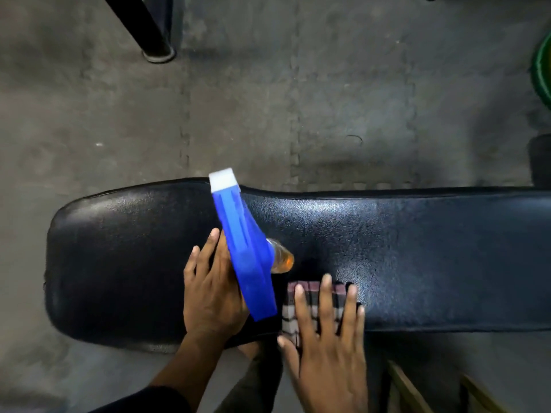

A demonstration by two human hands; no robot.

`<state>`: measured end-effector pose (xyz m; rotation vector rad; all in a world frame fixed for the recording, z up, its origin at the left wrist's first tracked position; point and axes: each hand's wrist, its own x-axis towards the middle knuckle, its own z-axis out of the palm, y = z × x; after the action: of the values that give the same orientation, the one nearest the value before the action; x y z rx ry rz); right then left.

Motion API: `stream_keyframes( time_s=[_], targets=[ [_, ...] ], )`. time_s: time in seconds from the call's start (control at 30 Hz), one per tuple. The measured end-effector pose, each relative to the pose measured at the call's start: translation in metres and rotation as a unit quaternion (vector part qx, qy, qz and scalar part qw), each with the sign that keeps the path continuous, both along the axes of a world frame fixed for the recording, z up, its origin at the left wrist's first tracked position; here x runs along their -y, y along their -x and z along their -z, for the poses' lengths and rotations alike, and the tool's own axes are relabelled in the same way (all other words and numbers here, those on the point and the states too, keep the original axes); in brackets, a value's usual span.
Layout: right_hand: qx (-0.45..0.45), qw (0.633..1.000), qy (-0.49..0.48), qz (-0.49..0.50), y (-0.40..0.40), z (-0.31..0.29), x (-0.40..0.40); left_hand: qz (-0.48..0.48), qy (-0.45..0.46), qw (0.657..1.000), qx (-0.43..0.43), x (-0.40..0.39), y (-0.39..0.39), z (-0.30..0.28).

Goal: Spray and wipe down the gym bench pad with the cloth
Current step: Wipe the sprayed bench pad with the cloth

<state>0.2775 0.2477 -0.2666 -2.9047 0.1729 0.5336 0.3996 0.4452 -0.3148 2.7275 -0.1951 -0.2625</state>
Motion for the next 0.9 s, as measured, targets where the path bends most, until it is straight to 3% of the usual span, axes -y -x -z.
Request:
stream_keyframes(
  time_s=[0.17,0.27,0.37,0.53,0.67,0.9],
  targets=[
    [-0.017,1.000,0.013,-0.012,-0.006,0.002,0.011,-0.020,-0.014,0.999,-0.032,0.003,0.011,0.007],
    [-0.027,0.999,0.005,-0.042,-0.013,-0.004,0.020,-0.034,-0.051,0.994,0.089,0.004,0.009,-0.003],
    [-0.038,0.999,0.008,-0.031,-0.037,-0.012,0.025,0.024,-0.056,0.996,0.067,0.005,0.000,-0.024],
    [-0.121,0.992,0.027,0.009,-0.125,-0.024,0.052,0.018,-0.055,0.998,0.037,0.008,0.001,-0.035],
    [-0.183,0.983,0.018,-0.015,-0.173,-0.021,0.074,0.013,-0.066,0.997,0.031,0.007,0.000,-0.034],
    [-0.089,0.993,0.064,0.039,-0.093,-0.028,0.021,0.016,-0.066,0.997,0.045,0.007,0.001,-0.030]
  ],
)
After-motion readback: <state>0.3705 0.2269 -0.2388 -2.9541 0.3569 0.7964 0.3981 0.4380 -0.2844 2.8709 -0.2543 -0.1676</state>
